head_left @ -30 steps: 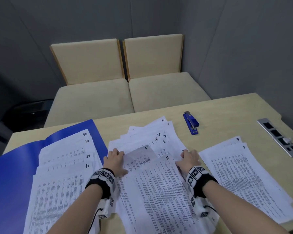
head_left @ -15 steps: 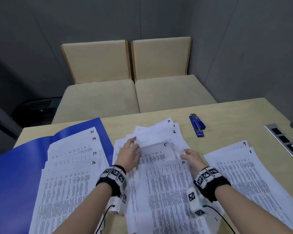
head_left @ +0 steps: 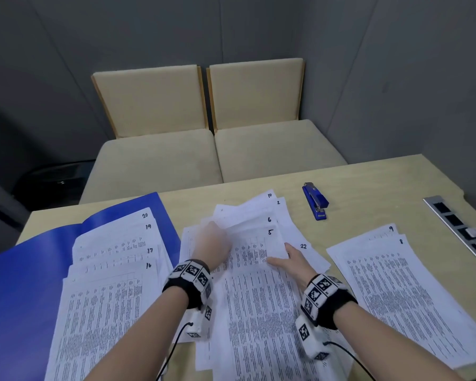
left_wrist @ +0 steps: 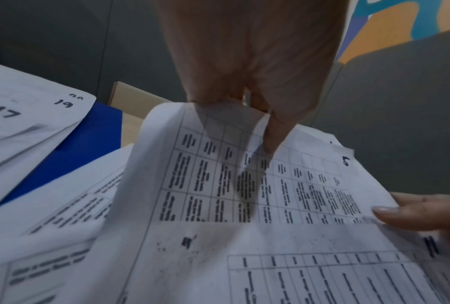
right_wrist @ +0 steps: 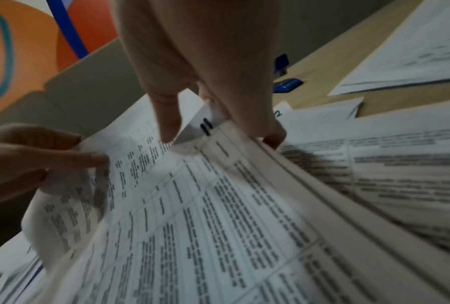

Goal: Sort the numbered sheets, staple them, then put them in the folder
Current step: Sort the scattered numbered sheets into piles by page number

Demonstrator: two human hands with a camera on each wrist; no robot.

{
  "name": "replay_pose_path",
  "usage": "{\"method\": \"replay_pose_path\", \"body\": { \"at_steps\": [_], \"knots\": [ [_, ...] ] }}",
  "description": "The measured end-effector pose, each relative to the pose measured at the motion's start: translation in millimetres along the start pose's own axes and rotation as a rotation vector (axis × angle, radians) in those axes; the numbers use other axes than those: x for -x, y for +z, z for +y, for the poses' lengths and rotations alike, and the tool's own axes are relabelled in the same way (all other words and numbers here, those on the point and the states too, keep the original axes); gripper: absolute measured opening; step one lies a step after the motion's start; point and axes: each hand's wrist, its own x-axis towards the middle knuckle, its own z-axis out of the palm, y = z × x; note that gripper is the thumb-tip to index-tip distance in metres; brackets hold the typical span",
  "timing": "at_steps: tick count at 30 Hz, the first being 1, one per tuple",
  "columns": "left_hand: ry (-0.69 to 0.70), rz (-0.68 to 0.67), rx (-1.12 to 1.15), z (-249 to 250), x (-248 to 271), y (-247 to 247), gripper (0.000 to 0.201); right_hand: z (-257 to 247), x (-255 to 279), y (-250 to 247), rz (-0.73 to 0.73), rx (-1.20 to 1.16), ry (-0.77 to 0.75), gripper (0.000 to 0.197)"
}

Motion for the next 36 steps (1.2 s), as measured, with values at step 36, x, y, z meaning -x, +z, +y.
{"method": "replay_pose_path", "body": {
  "at_steps": [36],
  "knots": [
    [-0.371,-0.348,-0.571,7.7,-2.5,20.3,0.085,43.0,100.0,-284.1,0.312,0.03,0.234,0.051]
  ]
}}
